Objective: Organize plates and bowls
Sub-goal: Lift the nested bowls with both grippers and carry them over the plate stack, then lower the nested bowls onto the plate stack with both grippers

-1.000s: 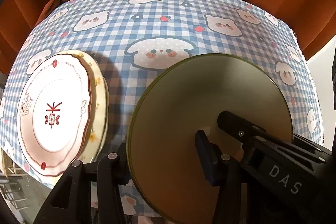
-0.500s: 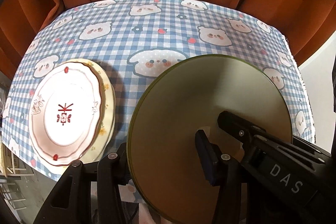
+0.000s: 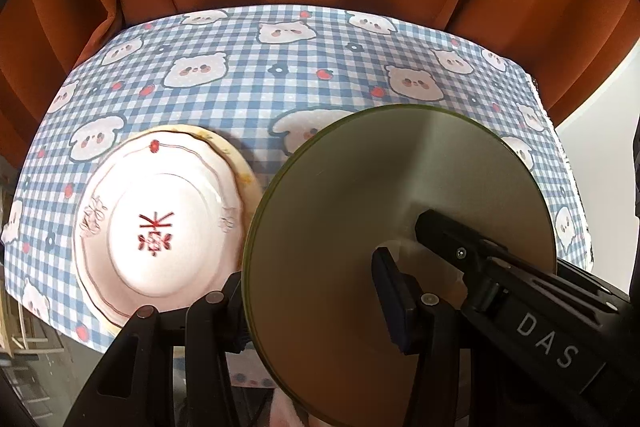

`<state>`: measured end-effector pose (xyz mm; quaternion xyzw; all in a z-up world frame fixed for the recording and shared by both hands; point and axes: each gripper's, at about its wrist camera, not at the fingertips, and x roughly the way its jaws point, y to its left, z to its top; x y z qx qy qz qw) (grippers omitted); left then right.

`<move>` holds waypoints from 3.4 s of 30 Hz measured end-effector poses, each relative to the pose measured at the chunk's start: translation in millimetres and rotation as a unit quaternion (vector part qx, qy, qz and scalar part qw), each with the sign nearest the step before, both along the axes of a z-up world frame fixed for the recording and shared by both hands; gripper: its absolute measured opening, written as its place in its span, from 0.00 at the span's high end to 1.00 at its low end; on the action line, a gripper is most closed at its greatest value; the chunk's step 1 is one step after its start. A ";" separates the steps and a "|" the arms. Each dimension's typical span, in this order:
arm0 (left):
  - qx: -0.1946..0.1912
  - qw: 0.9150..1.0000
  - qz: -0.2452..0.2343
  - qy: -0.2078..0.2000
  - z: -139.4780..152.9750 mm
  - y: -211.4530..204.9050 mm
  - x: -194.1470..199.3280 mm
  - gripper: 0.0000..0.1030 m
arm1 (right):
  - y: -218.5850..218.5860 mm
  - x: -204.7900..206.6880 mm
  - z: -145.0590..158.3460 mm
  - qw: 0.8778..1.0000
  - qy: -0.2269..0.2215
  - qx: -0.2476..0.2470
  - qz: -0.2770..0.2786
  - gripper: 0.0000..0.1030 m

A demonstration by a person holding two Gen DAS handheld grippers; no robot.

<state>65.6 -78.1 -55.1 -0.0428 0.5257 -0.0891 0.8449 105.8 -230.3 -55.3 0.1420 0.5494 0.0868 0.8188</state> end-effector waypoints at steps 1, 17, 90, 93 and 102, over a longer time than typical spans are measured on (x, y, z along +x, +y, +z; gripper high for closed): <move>-0.001 1.000 -0.002 0.000 0.6 3.5 0.7 0.51 | 3.9 -0.1 0.6 1.000 0.000 0.000 -0.003 0.64; -0.008 1.000 -0.024 0.000 2.6 88.4 16.9 0.51 | 87.9 7.7 6.4 1.000 -0.007 -0.006 -0.024 0.64; 0.011 0.993 0.019 -0.117 -11.4 192.9 -0.2 0.26 | 195.1 -3.6 -2.9 0.996 -0.065 -0.065 -0.014 0.37; 0.024 0.989 0.031 -0.142 -3.8 190.8 -12.5 0.24 | 191.4 -12.7 3.1 0.995 -0.085 -0.057 -0.005 0.36; 0.039 0.973 0.079 -0.215 22.9 185.3 -53.3 0.18 | 167.6 -51.0 33.0 0.985 -0.167 -0.041 0.014 0.29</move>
